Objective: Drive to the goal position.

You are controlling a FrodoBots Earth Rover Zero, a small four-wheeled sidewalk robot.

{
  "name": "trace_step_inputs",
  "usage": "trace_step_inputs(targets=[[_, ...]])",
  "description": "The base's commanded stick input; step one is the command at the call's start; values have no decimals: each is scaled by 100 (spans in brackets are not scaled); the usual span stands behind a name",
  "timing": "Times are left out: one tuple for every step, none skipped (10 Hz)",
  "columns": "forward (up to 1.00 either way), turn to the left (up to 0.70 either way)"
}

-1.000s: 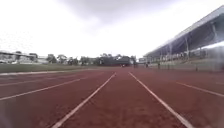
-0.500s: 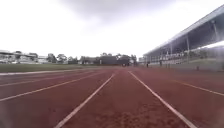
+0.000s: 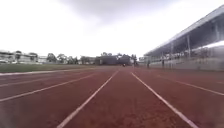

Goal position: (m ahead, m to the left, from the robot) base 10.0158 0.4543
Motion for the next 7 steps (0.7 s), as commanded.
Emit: trace_step_inputs(targets=[[45, 0], [45, 0], [45, 0], [45, 0], [45, 0], [45, 0], [45, 0]])
